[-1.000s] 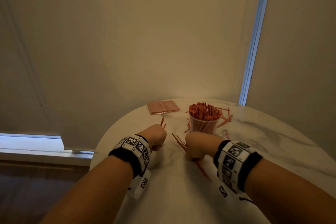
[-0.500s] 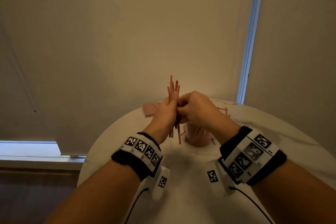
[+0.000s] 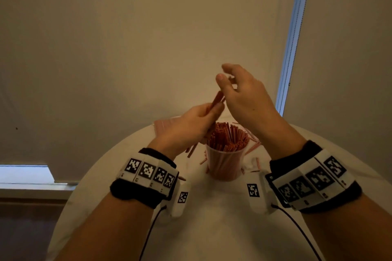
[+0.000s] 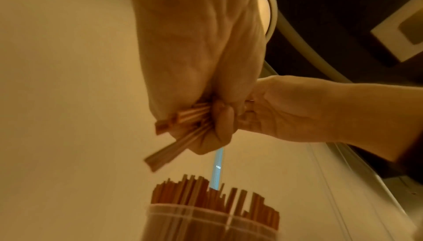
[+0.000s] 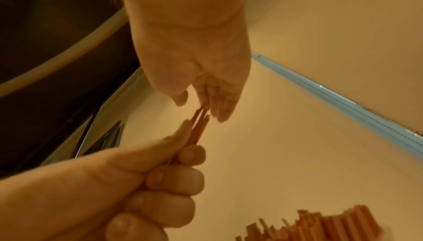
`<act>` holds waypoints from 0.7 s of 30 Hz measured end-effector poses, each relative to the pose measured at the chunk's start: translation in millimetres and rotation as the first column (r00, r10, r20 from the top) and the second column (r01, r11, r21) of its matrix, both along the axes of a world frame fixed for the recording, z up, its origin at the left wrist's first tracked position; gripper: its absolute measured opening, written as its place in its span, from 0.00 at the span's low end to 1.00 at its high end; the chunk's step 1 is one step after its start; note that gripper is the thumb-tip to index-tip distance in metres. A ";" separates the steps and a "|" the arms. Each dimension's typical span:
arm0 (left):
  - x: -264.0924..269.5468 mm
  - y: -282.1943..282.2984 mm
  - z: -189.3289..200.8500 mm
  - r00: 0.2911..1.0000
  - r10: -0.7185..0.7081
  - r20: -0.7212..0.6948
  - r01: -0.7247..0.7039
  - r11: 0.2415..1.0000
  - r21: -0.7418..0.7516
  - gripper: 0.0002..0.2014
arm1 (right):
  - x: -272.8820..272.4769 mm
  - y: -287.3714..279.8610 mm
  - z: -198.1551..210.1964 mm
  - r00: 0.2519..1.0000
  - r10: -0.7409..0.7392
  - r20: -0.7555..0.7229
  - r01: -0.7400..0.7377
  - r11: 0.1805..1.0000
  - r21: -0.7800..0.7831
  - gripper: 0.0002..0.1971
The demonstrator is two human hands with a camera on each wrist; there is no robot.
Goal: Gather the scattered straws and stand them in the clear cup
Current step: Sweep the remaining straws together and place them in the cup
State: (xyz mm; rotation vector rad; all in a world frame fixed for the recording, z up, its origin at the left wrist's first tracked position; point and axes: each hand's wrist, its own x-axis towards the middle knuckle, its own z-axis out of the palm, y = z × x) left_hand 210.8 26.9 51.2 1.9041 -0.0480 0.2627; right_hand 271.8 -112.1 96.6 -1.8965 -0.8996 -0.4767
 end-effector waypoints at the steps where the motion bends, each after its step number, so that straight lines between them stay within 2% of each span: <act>1: 2.6 -3.9 -1.6 1.000 -0.008 0.005 0.008 0.999 0.032 0.19 | 1.8 0.6 -0.5 1.000 0.022 -0.013 -0.022 0.998 -0.051 0.18; 4: 10.0 -10.6 -6.8 1.000 -0.002 0.028 0.003 1.000 -0.024 0.14 | 2.9 2.7 -4.5 0.997 0.072 -0.037 -0.077 0.980 -0.181 0.20; 7: 14.4 -8.7 -8.3 0.998 -0.022 0.063 0.041 0.952 -0.304 0.18 | 7.0 0.7 -8.8 0.995 0.083 -0.052 -0.089 0.987 -0.135 0.17; 9: 16.3 -3.3 -4.2 0.996 0.023 0.082 0.025 0.842 -0.539 0.21 | 8.3 -3.1 -8.1 0.996 0.057 -0.069 -0.065 0.989 -0.131 0.18; 11: 16.7 4.4 1.4 0.988 0.104 0.114 0.008 0.704 -0.711 0.21 | 5.4 -5.8 -6.0 0.987 0.079 -0.137 -0.104 0.976 -0.191 0.14; 13: 15.7 11.5 7.7 0.967 0.196 0.163 0.017 0.587 -0.809 0.18 | -0.4 -6.9 -4.9 0.969 0.128 -0.213 -0.189 0.937 -0.295 0.12; 15: 13.6 14.7 12.6 0.942 0.277 0.191 0.017 0.529 -0.848 0.15 | -6.1 -4.8 -7.0 0.946 0.150 -0.286 -0.262 0.874 -0.409 0.15; 17: 12.1 12.8 16.1 0.917 0.336 0.216 0.009 0.523 -0.852 0.14 | -12.8 1.2 -11.6 0.877 0.184 -0.444 -0.386 0.821 -0.421 0.16; 18: 11.8 9.7 17.2 0.904 0.360 0.230 0.005 0.530 -0.848 0.14 | -15.3 4.3 -14.5 0.825 0.209 -0.525 -0.444 0.814 -0.374 0.16; 20: 12.6 2.5 16.8 0.879 0.393 0.270 -0.005 0.574 -0.819 0.13 | -17.9 8.6 -18.6 0.748 0.264 -0.609 -0.487 0.842 -0.233 0.15; 21: 13.2 -0.1 15.6 0.868 0.401 0.292 -0.022 0.619 -0.785 0.13 | -17.8 9.6 -19.2 0.752 0.267 -0.602 -0.461 0.866 -0.192 0.15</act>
